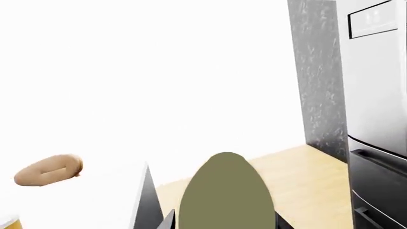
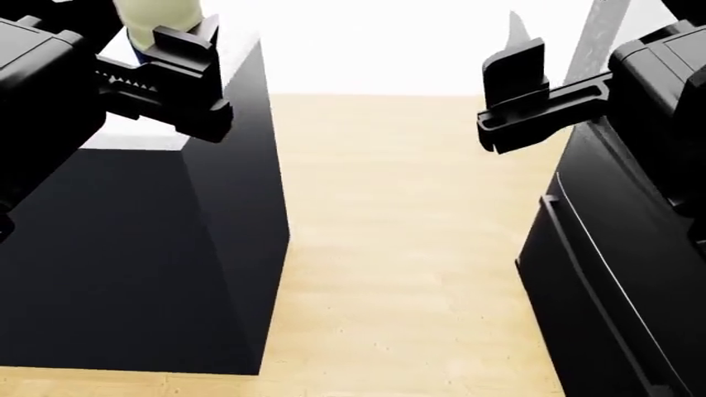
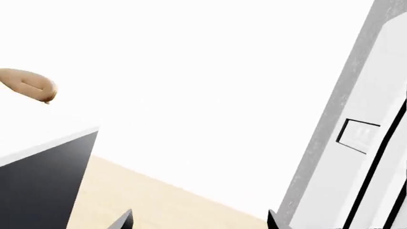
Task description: Move the drinks to the dining counter.
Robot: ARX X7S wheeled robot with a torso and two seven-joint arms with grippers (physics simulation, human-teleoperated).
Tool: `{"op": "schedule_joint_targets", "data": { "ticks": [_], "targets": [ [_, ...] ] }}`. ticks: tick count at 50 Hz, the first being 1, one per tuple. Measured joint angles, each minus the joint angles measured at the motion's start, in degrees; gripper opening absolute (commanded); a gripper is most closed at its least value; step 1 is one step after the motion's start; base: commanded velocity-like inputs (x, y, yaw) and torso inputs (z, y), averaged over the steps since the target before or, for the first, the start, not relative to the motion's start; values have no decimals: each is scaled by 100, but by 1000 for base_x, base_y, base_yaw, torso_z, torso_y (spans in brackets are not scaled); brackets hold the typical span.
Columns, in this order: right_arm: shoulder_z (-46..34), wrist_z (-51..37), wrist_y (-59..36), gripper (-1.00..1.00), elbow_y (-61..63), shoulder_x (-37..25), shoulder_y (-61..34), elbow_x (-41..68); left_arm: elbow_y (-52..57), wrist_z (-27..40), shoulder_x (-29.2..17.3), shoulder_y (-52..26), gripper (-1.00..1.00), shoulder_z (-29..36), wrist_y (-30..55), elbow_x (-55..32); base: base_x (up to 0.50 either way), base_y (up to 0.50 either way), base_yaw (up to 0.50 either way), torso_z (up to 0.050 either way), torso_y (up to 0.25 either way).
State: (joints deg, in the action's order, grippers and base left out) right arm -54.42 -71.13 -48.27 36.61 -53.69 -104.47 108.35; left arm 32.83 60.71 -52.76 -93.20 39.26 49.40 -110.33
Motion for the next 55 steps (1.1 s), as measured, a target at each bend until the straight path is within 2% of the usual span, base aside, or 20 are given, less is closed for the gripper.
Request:
{"op": "schedule_joint_targets", "data": {
  "ticks": [6,13,43,55],
  "targets": [
    [-4,7,4,100,-1,8,22,-23,2,-1,-3,3,-100,-3,-6,1,0,0,500,0,0],
    [-40,-29,-41,100,-25,23,19,-43,2,-3,-11,25,-100,-5,-13,32,0,0,0,0,1],
    [-167,-66,-199,100,-104,238,4,-336,42,-47,-66,103,-100,-41,-86,31,-499,-35,0,0,1],
    [-48,111,23,100,-41,275,147,-517,53,-67,-121,129,-100,-67,-95,59,-327,414,0,0,2]
  ]
}}
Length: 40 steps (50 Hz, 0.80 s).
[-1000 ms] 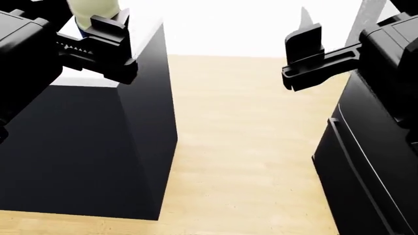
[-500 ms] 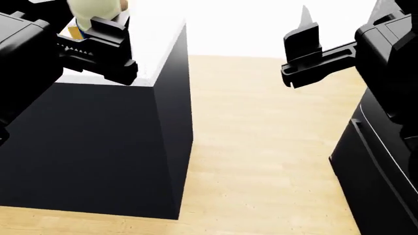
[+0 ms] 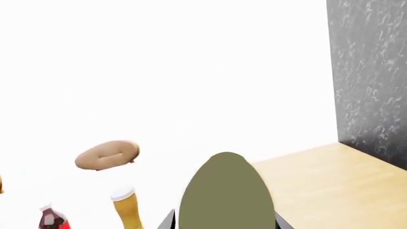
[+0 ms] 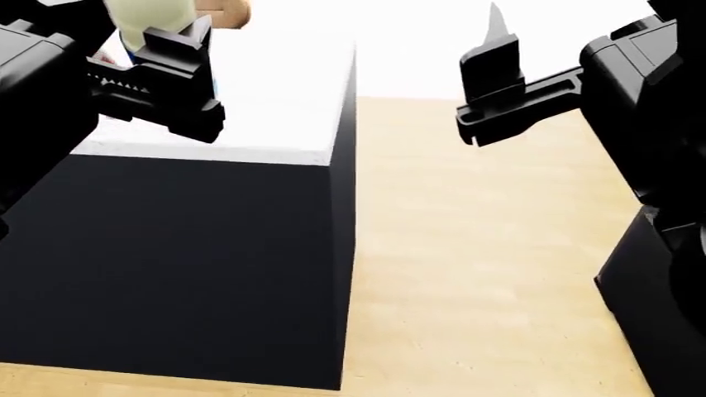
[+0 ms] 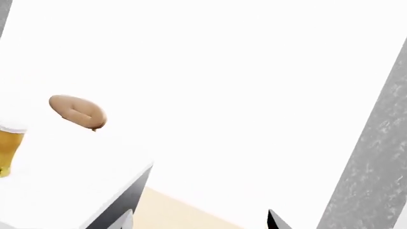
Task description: Move the drinks to the dining counter.
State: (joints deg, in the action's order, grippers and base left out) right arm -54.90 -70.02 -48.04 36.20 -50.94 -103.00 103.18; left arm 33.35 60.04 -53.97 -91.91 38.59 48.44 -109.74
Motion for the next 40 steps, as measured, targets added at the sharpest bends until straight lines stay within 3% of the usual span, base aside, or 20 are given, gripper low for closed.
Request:
{"op": "schedule_joint_targets", "data": {
  "ticks": [22,40],
  "targets": [
    [6,99,54,100,40,39,107,-154,37,-29,-77,45,-100,-30,-42,-50,-168,469,0,0,3],
    [-18,156,13,100,52,85,125,-282,77,34,-227,-10,-100,-75,-5,-151,-504,41,0,1,2]
  ]
}}
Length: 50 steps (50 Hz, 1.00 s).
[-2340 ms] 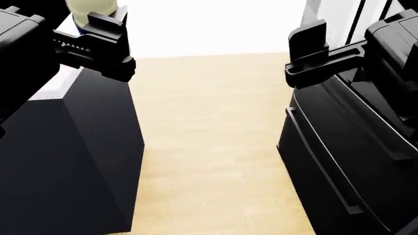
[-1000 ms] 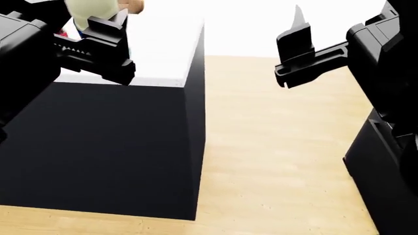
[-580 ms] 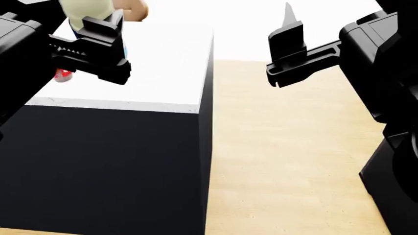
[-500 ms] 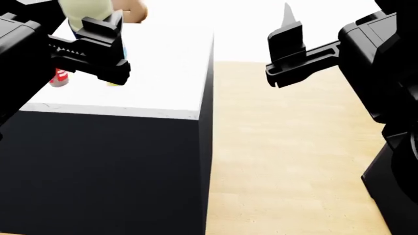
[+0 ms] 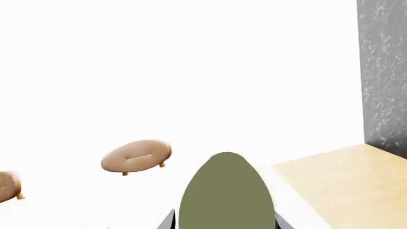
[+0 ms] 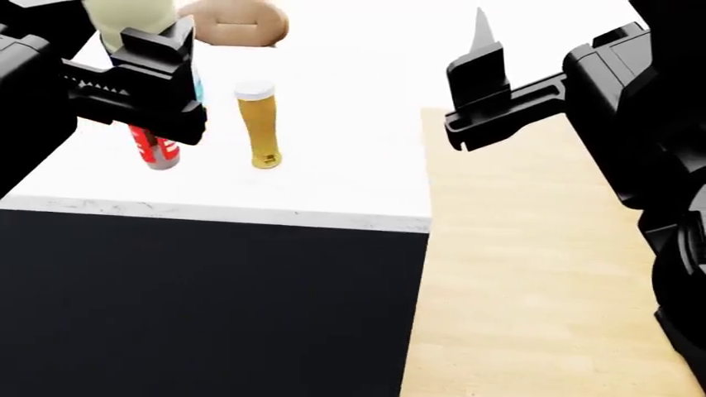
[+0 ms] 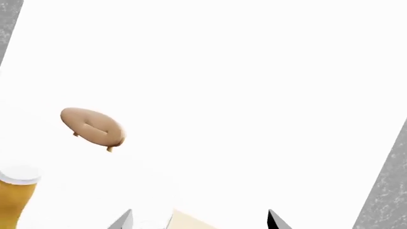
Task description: Move the drinks to the dining counter.
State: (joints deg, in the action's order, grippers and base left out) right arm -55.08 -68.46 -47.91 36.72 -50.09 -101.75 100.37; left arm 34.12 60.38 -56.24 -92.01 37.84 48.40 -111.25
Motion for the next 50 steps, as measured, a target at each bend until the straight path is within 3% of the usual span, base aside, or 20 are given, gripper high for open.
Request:
{"op": "schedule_joint_targets", "data": {
  "ticks": [27,50],
  "targets": [
    [30,15,-45,100,-5,68,-96,43,54,-16,-218,42,-100,-94,-34,-52,-501,-12,0,0,1],
    [228,-44,-76,100,48,-81,-447,383,63,-37,-273,169,-100,-95,-68,30,-310,419,0,0,2]
  ]
}}
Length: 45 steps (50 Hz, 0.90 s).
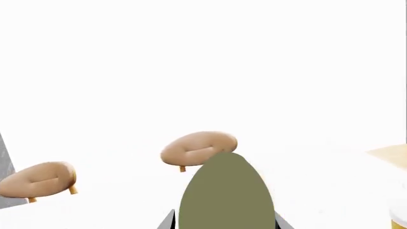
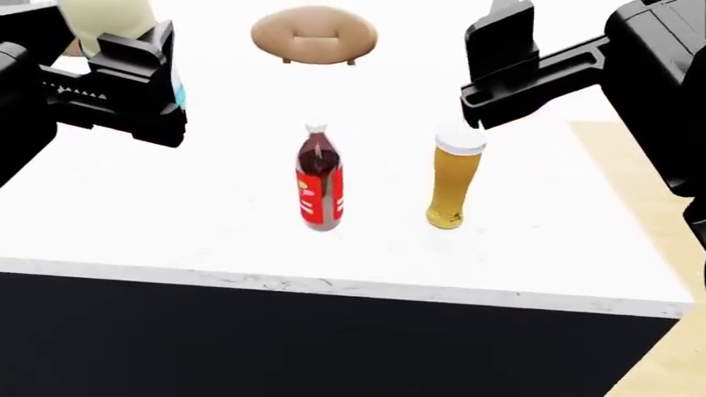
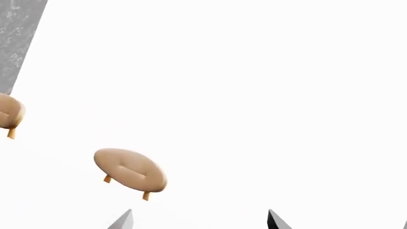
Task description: Move the drinks to the dining counter.
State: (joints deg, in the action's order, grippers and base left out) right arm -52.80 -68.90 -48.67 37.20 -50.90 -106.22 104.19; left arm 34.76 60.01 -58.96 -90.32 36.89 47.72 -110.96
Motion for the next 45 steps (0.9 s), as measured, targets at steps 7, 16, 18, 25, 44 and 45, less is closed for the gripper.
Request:
{"op": "schedule_joint_targets", "data": {
  "ticks": [7,16,18,25,44,45],
  "targets": [
    [117,-235,-96,100,-72,-123,-436,403,-15,-15,1,64,-100,25,6,51,-46,129,0,0,5],
    [225,-658,-95,100,-222,-268,-820,773,-144,-51,108,104,-100,145,92,188,0,0,0,0,1],
    [245,-724,-85,100,-237,-303,-866,824,-211,-65,172,122,-100,198,119,261,0,0,0,0,0],
    [288,-855,-49,100,-239,-417,-917,925,-508,-140,396,204,-100,369,164,582,0,0,0,0,0],
    [249,-889,-29,100,-155,-560,-734,870,-1507,-394,727,773,-100,578,-180,1258,0,0,0,1,1],
    [247,-887,-30,100,-150,-568,-723,864,-1545,-407,733,814,-100,589,-199,1281,0,0,0,0,10]
  ]
}}
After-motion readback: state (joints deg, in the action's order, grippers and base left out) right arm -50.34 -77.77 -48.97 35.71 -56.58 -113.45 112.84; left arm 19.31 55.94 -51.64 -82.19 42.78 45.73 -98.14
